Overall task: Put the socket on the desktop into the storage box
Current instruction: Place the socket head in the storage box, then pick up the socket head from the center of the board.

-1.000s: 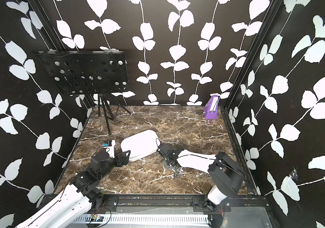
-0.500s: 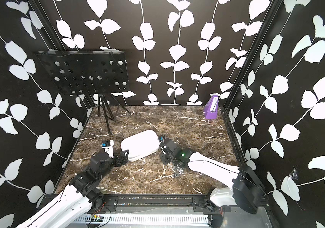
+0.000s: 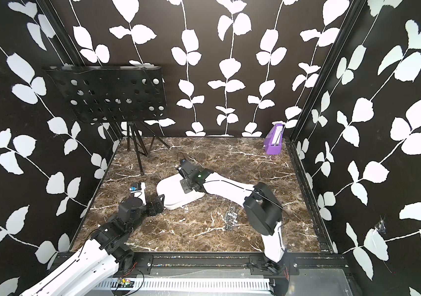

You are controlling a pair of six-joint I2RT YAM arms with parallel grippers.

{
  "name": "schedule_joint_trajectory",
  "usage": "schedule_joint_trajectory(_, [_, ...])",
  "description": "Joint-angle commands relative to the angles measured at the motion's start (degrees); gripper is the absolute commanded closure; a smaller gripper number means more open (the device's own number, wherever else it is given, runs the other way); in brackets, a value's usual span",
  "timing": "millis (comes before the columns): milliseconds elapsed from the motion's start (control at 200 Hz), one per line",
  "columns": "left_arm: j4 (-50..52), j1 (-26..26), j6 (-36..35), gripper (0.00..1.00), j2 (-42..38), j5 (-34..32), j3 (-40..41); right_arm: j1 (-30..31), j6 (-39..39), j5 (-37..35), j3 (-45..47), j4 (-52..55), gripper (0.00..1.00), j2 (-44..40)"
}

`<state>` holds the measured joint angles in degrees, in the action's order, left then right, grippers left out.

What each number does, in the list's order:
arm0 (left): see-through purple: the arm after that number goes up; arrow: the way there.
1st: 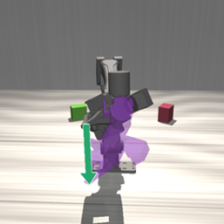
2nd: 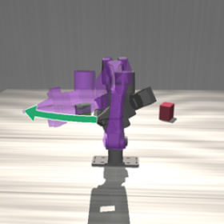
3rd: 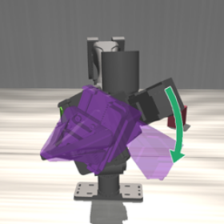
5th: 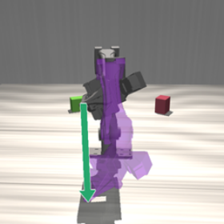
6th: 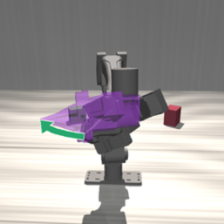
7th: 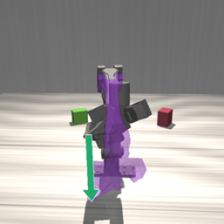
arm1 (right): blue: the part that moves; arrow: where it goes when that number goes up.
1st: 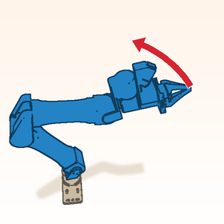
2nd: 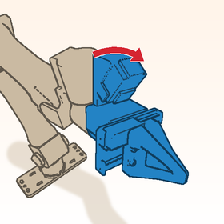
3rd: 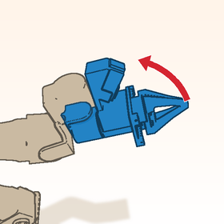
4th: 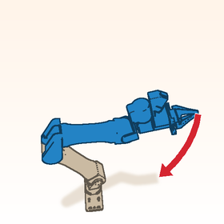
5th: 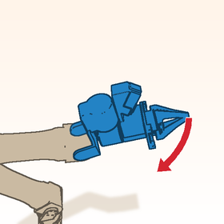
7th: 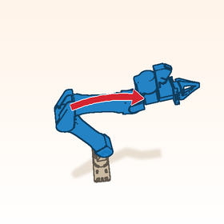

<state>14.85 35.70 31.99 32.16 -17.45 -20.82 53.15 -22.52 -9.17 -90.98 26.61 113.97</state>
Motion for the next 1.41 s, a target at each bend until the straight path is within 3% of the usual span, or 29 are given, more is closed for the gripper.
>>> schedule_joint_trajectory(0, [0.1,0.2,0.4,0.07,-0.8,0.4,0.7,0.3,0.0,-1.3,-7.4,5.0,0.82,4.1])
schedule_joint_trajectory(345, [0.5,0.2,0.5,0.07,-1.7,0.3,0.7,-0.4,-0.1,-1.7,-15.3,8.9,0.74,11.8])
schedule_joint_trajectory(640, [0.2,0.2,0.3,0.07,-1.8,1.9,0.6,-0.9,-0.2,-0.9,-14.9,9.6,0.52,10.2])
schedule_joint_trajectory(795, [-1.5,0.2,-0.3,0.07,-2.0,4.9,0.9,-0.9,0.2,-0.6,-12.1,8.9,0.52,6.5])
schedule_joint_trajectory(925, [-3.9,0.2,-0.8,0.06,-1.9,7.9,1.5,-0.9,1.6,-0.7,-4.7,6.1,0.52,-1.4])
schedule_joint_trajectory(1120, [-6.5,0.2,-1.3,0.03,-1.6,12.7,2.0,-0.9,4.2,-7.1,12.0,3.7,0.52,-18.1])
schedule_joint_trajectory(1220, [-9.5,0.2,-2.2,0.03,-1.3,17.4,2.3,-1.0,3.4,-11.0,23.0,2.8,0.52,-27.4])
schedule_joint_trajectory(1400, [-9.8,0.2,-2.7,0.03,-1.4,18.9,2.3,-1.3,-0.2,-15.7,38.7,0.5,0.52,-39.4])
